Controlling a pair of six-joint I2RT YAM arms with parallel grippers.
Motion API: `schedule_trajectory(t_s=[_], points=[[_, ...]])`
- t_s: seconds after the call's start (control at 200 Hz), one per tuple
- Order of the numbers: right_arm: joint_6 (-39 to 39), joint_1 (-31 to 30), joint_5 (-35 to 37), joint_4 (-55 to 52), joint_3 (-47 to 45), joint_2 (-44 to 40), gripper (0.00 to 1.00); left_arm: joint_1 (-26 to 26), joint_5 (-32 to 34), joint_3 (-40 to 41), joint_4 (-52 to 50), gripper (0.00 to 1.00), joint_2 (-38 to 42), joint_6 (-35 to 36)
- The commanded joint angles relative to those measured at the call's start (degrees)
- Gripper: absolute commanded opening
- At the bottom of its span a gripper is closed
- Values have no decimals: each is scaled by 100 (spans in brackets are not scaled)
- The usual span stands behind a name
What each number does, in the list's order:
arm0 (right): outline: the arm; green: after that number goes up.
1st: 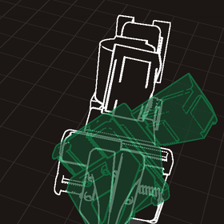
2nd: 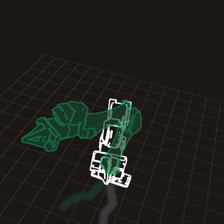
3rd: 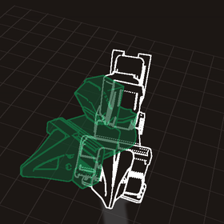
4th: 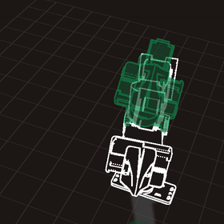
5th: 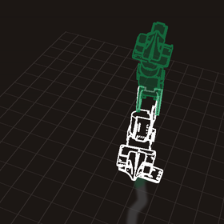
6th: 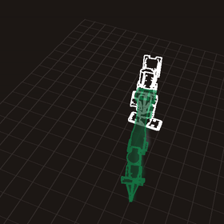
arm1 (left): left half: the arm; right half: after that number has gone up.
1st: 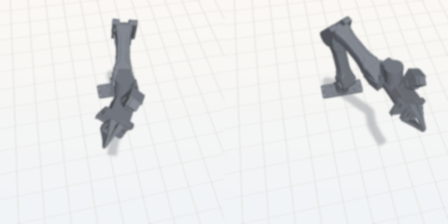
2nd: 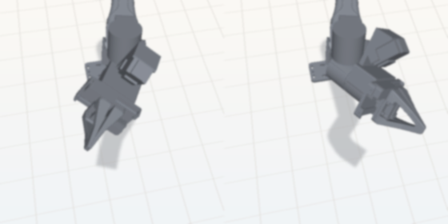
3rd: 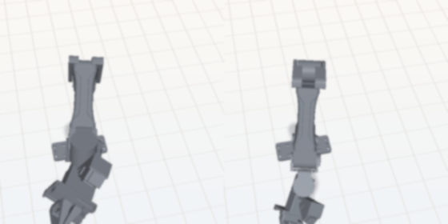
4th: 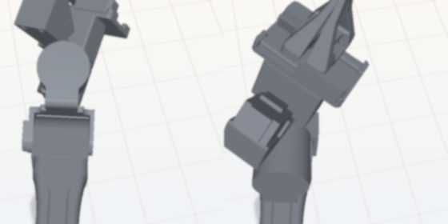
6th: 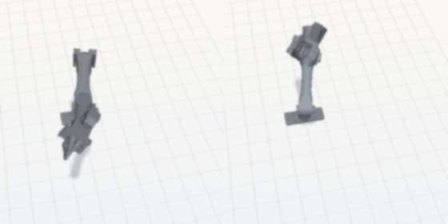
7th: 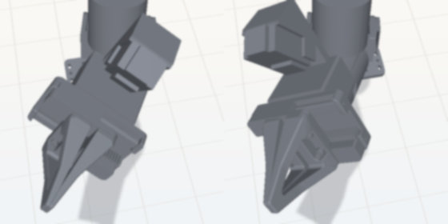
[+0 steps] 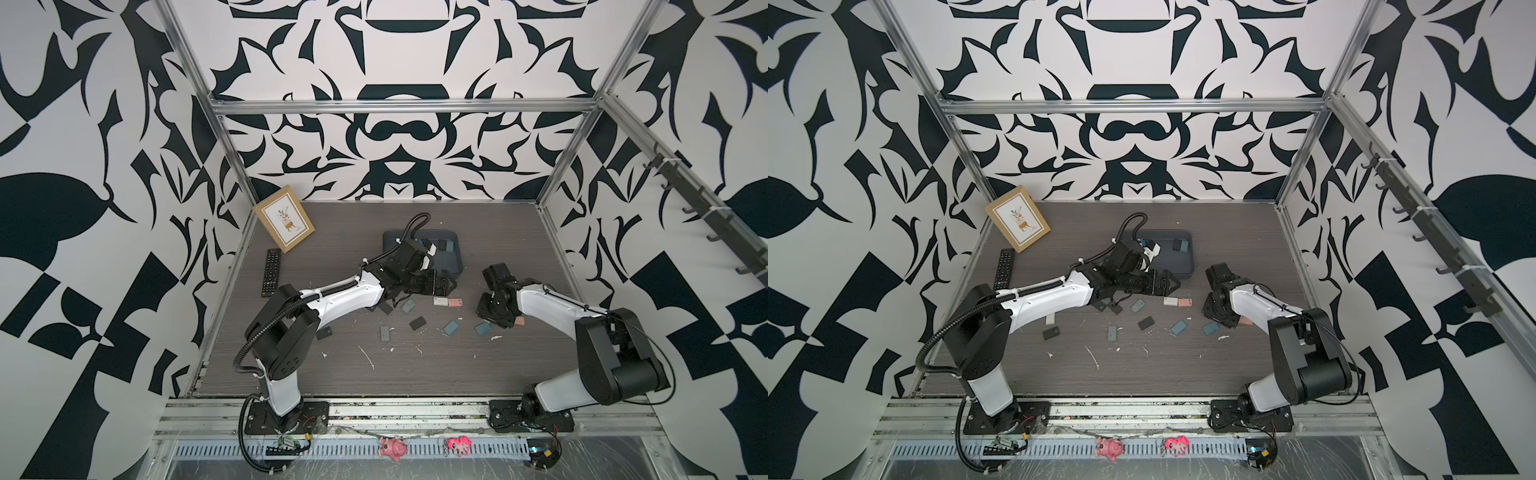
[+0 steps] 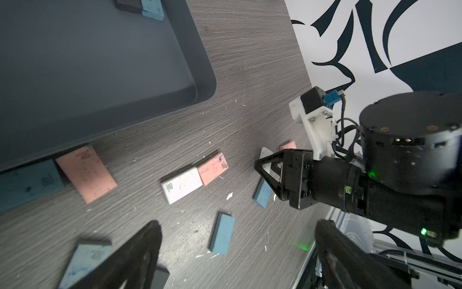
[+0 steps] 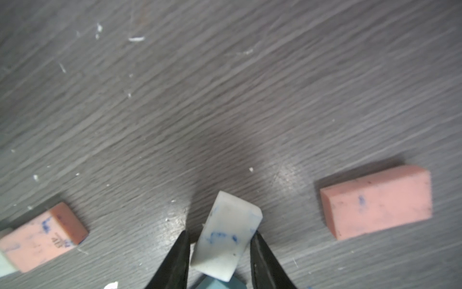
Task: Put the eraser in the storage box
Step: Pick up the eraser from the center of the board.
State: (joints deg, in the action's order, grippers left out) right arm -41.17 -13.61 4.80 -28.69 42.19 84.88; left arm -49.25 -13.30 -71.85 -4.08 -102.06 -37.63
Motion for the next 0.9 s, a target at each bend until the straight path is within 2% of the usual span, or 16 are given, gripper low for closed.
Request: schedule_trajectory(t_s=[0.0,0.165,0.255,0.49,0.69,0.895], points=[[222,-19,157,-39,128,99,42,-24,-56,-48,-33,99,134,37],[379,-19,188,20,131,197,41,-23,-67,-90,-24,99,90,19],[527,-21,188,58,153,291,35,-23,-90,-109,-23,99,65,1],[982,-19,276,-103,535,571,29,-23,-125,-98,-56,99,72,-25],[1300,-41,249,-362,1113,668,27,70,-166,-143,-150,99,99,-39],[1662,-216,356,-893,2206,739,27,401,-305,-238,-308,99,208,-56]])
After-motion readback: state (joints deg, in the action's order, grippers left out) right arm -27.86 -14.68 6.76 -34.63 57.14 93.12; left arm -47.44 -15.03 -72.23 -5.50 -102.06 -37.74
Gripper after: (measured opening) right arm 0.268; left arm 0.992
